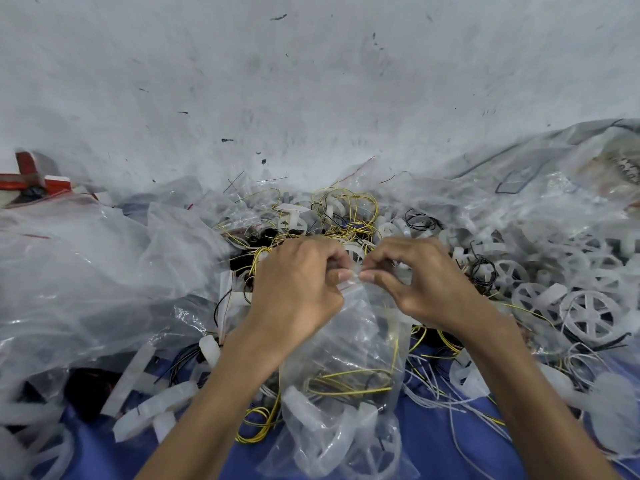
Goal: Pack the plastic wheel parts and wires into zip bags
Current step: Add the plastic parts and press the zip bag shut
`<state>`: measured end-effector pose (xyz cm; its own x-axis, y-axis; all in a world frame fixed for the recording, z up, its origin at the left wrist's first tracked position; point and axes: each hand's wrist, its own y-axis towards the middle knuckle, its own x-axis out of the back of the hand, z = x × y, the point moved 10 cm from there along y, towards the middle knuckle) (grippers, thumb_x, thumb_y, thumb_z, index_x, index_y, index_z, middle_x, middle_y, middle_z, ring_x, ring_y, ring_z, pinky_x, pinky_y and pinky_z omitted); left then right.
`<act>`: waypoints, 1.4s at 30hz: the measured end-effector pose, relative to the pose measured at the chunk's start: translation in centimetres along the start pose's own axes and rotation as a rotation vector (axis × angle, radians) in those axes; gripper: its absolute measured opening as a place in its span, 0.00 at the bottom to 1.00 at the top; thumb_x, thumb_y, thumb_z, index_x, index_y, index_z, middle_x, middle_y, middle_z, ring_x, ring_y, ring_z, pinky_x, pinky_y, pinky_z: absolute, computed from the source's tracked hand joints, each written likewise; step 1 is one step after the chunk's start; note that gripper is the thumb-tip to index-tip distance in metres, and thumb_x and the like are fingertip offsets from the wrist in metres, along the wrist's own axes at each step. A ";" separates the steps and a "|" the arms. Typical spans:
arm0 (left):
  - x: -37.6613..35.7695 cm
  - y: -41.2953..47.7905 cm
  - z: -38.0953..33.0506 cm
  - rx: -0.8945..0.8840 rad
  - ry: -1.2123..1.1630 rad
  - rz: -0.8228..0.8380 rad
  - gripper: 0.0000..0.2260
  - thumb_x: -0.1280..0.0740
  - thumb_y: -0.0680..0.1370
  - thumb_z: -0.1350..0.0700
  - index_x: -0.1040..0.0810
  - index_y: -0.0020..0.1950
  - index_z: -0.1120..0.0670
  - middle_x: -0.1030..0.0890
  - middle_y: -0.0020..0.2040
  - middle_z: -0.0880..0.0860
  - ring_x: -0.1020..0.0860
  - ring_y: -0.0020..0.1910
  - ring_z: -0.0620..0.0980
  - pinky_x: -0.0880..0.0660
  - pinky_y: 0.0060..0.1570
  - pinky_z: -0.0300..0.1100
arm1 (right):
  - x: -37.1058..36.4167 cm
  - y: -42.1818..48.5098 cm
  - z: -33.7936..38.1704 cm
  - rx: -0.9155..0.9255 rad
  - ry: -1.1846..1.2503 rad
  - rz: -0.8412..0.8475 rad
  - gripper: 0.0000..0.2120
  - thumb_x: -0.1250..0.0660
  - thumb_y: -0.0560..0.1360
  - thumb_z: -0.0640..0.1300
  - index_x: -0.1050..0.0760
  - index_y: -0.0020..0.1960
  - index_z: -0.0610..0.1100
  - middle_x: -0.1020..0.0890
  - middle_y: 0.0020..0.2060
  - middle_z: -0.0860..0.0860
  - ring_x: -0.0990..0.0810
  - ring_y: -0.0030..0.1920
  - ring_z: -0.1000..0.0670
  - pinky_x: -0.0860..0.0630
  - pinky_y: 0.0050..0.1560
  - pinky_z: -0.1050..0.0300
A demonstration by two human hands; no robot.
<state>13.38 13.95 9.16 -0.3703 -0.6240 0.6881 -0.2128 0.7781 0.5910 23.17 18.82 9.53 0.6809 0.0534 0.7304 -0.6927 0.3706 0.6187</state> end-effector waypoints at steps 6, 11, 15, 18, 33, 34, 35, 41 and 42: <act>0.1 -0.4 -0.3 -0.040 -0.054 -0.091 0.03 0.27 0.72 0.57 0.19 0.39 0.50 0.20 0.37 0.44 0.21 0.38 0.47 0.25 0.38 0.44 | 0.0 0.2 0.6 0.025 -0.021 -0.018 0.03 0.27 0.70 0.41 0.19 0.40 0.42 0.25 0.32 0.59 0.28 0.34 0.65 0.33 0.37 0.72; 0.1 0.2 -0.8 -0.073 -0.199 0.023 0.02 0.27 0.72 0.60 0.18 0.41 0.53 0.18 0.38 0.47 0.22 0.39 0.44 0.27 0.44 0.42 | 0.9 0.1 1.0 0.046 -0.076 -0.089 0.03 0.31 0.69 0.37 0.20 0.37 0.41 0.23 0.31 0.56 0.28 0.33 0.57 0.29 0.36 0.58; 0.6 0.3 -0.7 -0.067 -0.138 0.050 0.03 0.26 0.71 0.60 0.18 0.41 0.54 0.20 0.38 0.45 0.25 0.37 0.37 0.28 0.41 0.31 | 0.6 0.4 0.8 0.022 -0.072 -0.050 0.03 0.28 0.71 0.41 0.19 0.39 0.43 0.24 0.33 0.60 0.27 0.34 0.58 0.29 0.39 0.59; 0.4 0.2 -0.5 -0.042 -0.104 0.062 0.04 0.27 0.72 0.63 0.18 0.41 0.54 0.19 0.38 0.47 0.25 0.36 0.37 0.29 0.40 0.31 | 0.0 0.3 1.1 0.024 -0.056 -0.018 0.01 0.28 0.70 0.41 0.19 0.40 0.44 0.25 0.33 0.59 0.27 0.34 0.57 0.29 0.39 0.62; 0.7 0.5 1.8 0.050 -0.115 0.155 0.06 0.26 0.69 0.65 0.17 0.39 0.55 0.22 0.33 0.42 0.25 0.32 0.32 0.31 0.36 0.23 | 0.0 0.3 -0.6 -0.060 -0.048 0.071 0.02 0.26 0.69 0.40 0.18 0.40 0.44 0.21 0.34 0.58 0.21 0.36 0.54 0.23 0.43 0.51; 0.8 0.6 1.9 0.052 -0.110 0.149 0.06 0.26 0.69 0.66 0.17 0.38 0.55 0.21 0.33 0.44 0.25 0.31 0.33 0.32 0.35 0.23 | 0.1 0.2 -0.9 -0.072 -0.047 0.072 0.02 0.26 0.69 0.39 0.19 0.40 0.44 0.21 0.34 0.59 0.22 0.37 0.55 0.24 0.44 0.52; 0.9 0.6 2.0 0.050 -0.106 0.138 0.07 0.26 0.69 0.66 0.17 0.38 0.55 0.20 0.33 0.46 0.25 0.31 0.34 0.32 0.36 0.24 | 0.4 0.1 -1.0 -0.073 -0.056 0.054 0.03 0.26 0.68 0.37 0.19 0.39 0.44 0.22 0.34 0.61 0.22 0.37 0.58 0.24 0.44 0.53; 1.8 0.8 2.4 0.057 -0.109 0.049 0.06 0.25 0.68 0.65 0.16 0.36 0.54 0.18 0.32 0.46 0.24 0.31 0.36 0.31 0.36 0.24 | 1.1 0.2 0.3 -0.004 -0.138 -0.099 0.07 0.26 0.67 0.33 0.20 0.34 0.43 0.23 0.32 0.61 0.28 0.32 0.69 0.27 0.38 0.67; 1.9 0.9 2.8 0.074 -0.140 0.050 0.06 0.24 0.68 0.63 0.16 0.36 0.53 0.18 0.33 0.45 0.23 0.31 0.37 0.29 0.37 0.24 | 1.1 0.1 -0.2 -0.027 -0.123 -0.090 0.05 0.25 0.67 0.36 0.19 0.36 0.44 0.21 0.32 0.59 0.25 0.33 0.66 0.26 0.40 0.66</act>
<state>9.98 13.64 9.79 -0.5034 -0.5724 0.6472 -0.2550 0.8141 0.5217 23.88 19.14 10.37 0.7049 -0.0944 0.7030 -0.6223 0.3933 0.6768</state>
